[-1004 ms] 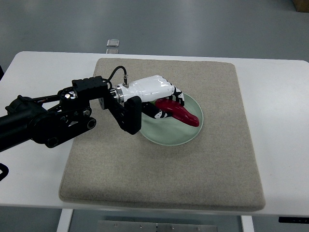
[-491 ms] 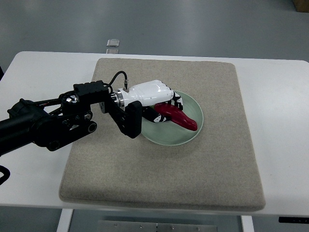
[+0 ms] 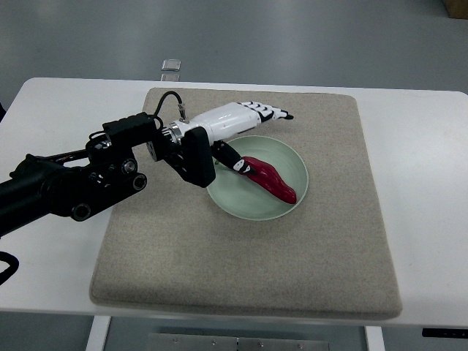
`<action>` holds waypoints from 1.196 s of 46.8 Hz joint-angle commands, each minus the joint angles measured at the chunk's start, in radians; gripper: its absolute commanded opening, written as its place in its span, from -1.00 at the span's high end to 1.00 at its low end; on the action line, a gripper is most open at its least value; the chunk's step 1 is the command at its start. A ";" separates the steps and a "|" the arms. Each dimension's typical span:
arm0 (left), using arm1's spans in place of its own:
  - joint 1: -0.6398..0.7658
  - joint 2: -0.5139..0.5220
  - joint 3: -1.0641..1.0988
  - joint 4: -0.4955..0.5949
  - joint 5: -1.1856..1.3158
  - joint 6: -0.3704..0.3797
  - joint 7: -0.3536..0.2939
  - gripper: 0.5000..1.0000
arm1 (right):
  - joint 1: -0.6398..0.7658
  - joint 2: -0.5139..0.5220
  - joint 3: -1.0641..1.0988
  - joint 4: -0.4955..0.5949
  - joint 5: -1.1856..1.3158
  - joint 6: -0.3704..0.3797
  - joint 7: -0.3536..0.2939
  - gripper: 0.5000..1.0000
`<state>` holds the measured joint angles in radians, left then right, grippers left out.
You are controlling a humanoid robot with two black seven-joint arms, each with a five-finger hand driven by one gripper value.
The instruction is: Place red pepper on plate with left hand
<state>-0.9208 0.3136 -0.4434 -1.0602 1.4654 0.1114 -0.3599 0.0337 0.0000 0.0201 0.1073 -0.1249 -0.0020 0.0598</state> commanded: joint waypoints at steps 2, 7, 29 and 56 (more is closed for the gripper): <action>0.014 -0.001 -0.064 0.006 -0.271 0.051 0.001 -0.97 | 0.000 0.000 0.000 0.000 -0.001 0.000 0.000 -0.71; 0.014 0.001 -0.070 0.032 -0.537 0.109 0.001 -0.97 | 0.000 0.000 0.000 0.000 0.001 0.000 0.000 -0.71; 0.014 -0.004 -0.146 0.190 -1.359 0.192 0.001 -0.97 | 0.000 0.000 0.000 0.000 -0.001 0.000 0.000 -0.71; 0.030 -0.004 -0.236 0.275 -1.629 0.047 0.002 -0.99 | 0.000 0.000 0.000 0.000 -0.001 0.000 0.000 -0.71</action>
<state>-0.8917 0.3098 -0.6796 -0.7840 -0.1413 0.1705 -0.3566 0.0338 0.0000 0.0201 0.1074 -0.1251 -0.0020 0.0598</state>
